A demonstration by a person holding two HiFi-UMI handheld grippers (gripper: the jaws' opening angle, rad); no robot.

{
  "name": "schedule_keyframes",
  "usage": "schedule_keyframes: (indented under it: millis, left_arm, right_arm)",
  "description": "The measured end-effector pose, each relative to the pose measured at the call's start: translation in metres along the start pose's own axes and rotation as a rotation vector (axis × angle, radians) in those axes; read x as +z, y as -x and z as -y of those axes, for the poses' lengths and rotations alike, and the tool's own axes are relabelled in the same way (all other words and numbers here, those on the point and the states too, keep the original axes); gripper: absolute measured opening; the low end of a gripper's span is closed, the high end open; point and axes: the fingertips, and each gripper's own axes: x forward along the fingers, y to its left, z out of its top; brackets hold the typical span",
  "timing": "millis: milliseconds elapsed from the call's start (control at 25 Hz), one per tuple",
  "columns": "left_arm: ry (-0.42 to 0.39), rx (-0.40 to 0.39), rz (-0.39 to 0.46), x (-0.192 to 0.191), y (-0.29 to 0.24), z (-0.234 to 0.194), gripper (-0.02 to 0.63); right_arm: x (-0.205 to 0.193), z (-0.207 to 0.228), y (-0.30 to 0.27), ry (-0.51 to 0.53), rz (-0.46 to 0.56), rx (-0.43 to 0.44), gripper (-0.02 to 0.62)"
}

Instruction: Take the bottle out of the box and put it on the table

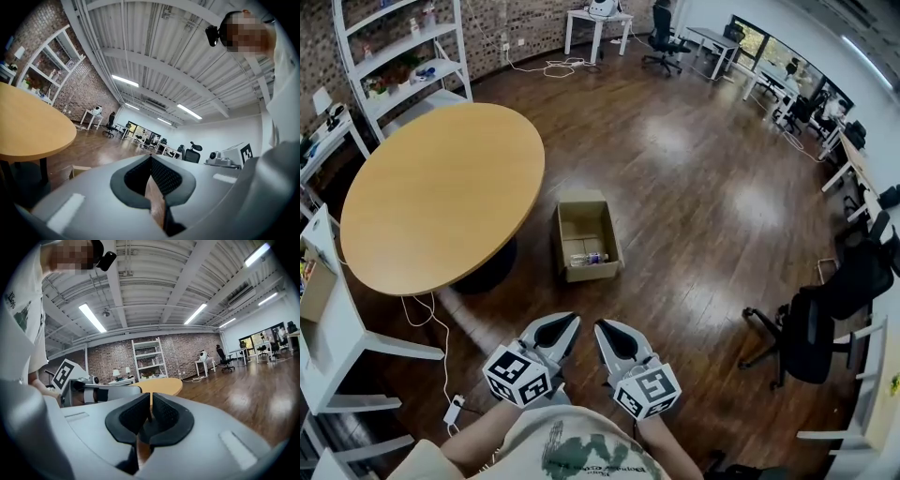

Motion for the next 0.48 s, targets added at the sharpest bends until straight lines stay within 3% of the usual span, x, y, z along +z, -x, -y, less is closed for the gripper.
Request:
schedule_keyframes:
  millis: [480]
  left_arm:
    - [0.014,-0.03,0.015,0.027,-0.026,-0.065,-0.002]
  right_arm:
    - [0.011,0.011,-0.072,-0.064,-0.004,-0.024,0.017]
